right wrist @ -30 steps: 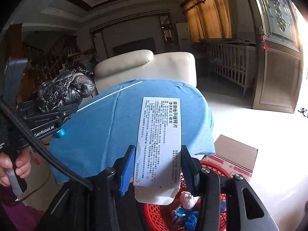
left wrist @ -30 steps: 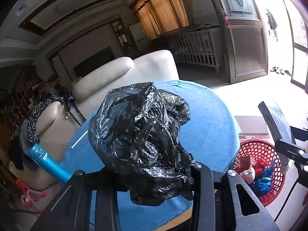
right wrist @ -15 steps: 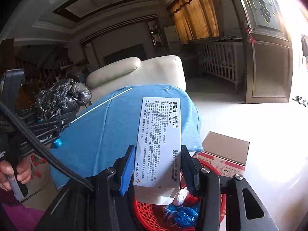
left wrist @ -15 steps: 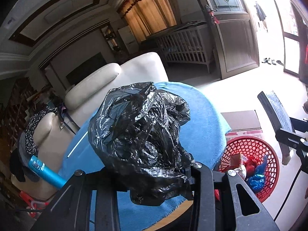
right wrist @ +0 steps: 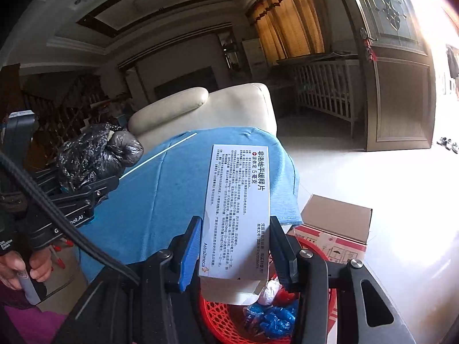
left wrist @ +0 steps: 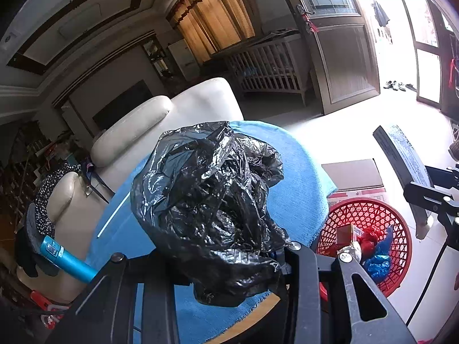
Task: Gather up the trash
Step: 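Carry the black bag and white box toward the red basket with both grippers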
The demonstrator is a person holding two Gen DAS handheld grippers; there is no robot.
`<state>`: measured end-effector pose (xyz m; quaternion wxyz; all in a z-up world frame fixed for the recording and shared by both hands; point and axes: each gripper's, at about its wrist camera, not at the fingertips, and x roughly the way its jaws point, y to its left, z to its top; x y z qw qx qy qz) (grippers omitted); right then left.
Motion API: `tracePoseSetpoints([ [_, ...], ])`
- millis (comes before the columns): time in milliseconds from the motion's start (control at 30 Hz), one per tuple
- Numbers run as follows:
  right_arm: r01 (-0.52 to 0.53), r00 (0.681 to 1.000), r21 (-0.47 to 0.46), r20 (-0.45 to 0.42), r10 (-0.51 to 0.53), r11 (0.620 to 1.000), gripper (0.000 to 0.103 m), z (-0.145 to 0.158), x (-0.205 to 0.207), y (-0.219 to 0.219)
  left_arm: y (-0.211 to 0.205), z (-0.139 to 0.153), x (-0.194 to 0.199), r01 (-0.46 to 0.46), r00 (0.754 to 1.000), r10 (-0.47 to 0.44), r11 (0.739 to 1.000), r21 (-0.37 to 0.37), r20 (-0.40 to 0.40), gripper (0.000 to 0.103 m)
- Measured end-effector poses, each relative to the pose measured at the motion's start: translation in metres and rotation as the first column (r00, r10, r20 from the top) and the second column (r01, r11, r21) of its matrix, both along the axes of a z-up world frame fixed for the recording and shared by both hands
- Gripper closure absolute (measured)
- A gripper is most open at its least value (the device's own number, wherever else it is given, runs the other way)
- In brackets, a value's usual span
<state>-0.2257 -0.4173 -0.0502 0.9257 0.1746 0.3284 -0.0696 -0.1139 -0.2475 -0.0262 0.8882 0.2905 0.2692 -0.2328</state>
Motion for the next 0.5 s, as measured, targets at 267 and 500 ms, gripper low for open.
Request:
tracePoseSetpoints([
  [267,-0.005,1.000,0.016,0.004,0.005,1.000,0.055,-0.0015,-0.0002,-0.0031,0.0003,-0.0004,-0.0004,0.000,1.000,0.000,1.000,0.000,-0.004,0.064],
  [500,-0.015,1.000,0.019,0.004,0.015,1.000,0.055,-0.0021,0.0012,-0.0036,0.0019,-0.0008,0.0015,-0.005,1.000,0.005,1.000,-0.001,-0.013,0.064],
])
